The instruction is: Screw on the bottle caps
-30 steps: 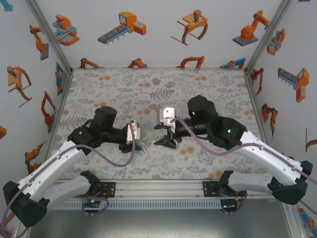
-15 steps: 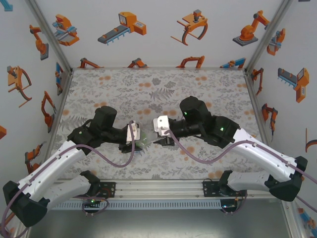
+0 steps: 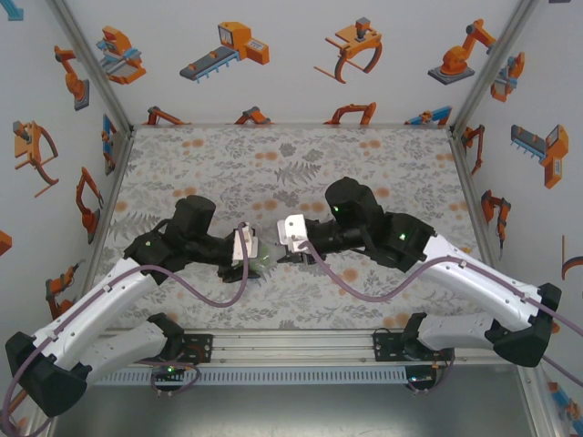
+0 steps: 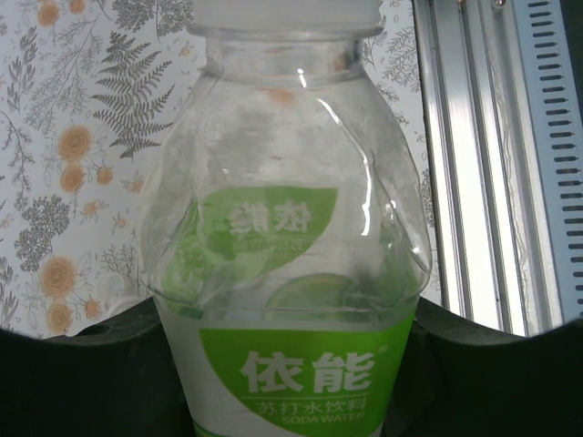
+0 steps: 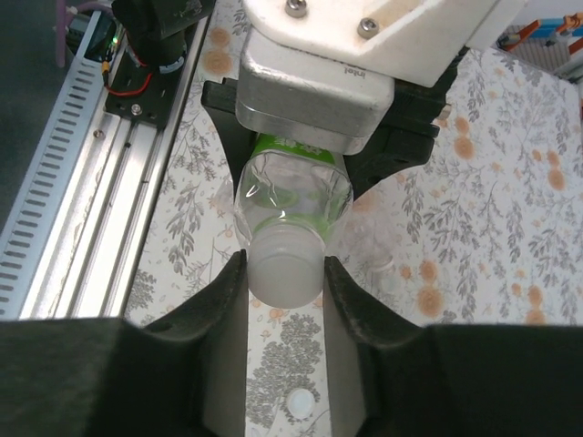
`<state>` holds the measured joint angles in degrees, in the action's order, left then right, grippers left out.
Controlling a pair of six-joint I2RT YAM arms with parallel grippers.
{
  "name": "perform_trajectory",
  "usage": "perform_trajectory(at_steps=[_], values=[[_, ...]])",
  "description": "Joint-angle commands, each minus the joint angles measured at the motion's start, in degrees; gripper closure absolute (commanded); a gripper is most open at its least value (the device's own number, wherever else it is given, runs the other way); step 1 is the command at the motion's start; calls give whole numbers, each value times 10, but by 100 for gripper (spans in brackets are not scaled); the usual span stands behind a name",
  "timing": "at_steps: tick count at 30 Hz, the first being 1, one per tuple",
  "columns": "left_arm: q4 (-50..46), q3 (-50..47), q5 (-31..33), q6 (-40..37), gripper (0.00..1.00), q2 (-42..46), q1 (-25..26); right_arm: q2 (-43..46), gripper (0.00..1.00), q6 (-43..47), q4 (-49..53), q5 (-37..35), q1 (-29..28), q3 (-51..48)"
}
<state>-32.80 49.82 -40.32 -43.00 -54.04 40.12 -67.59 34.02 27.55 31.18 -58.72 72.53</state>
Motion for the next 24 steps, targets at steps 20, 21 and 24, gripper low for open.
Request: perform_trajectory(at_steps=[20, 21, 24], values=[[17, 17, 32, 6, 100, 17, 4, 64, 100, -900, -142, -330, -5, -142], [20, 16, 40, 9, 100, 17, 4, 62, 100, -936, -127, -333, -5, -142], [24, 17, 59, 16, 100, 17, 4, 46, 100, -1012, -138, -309, -4, -141]])
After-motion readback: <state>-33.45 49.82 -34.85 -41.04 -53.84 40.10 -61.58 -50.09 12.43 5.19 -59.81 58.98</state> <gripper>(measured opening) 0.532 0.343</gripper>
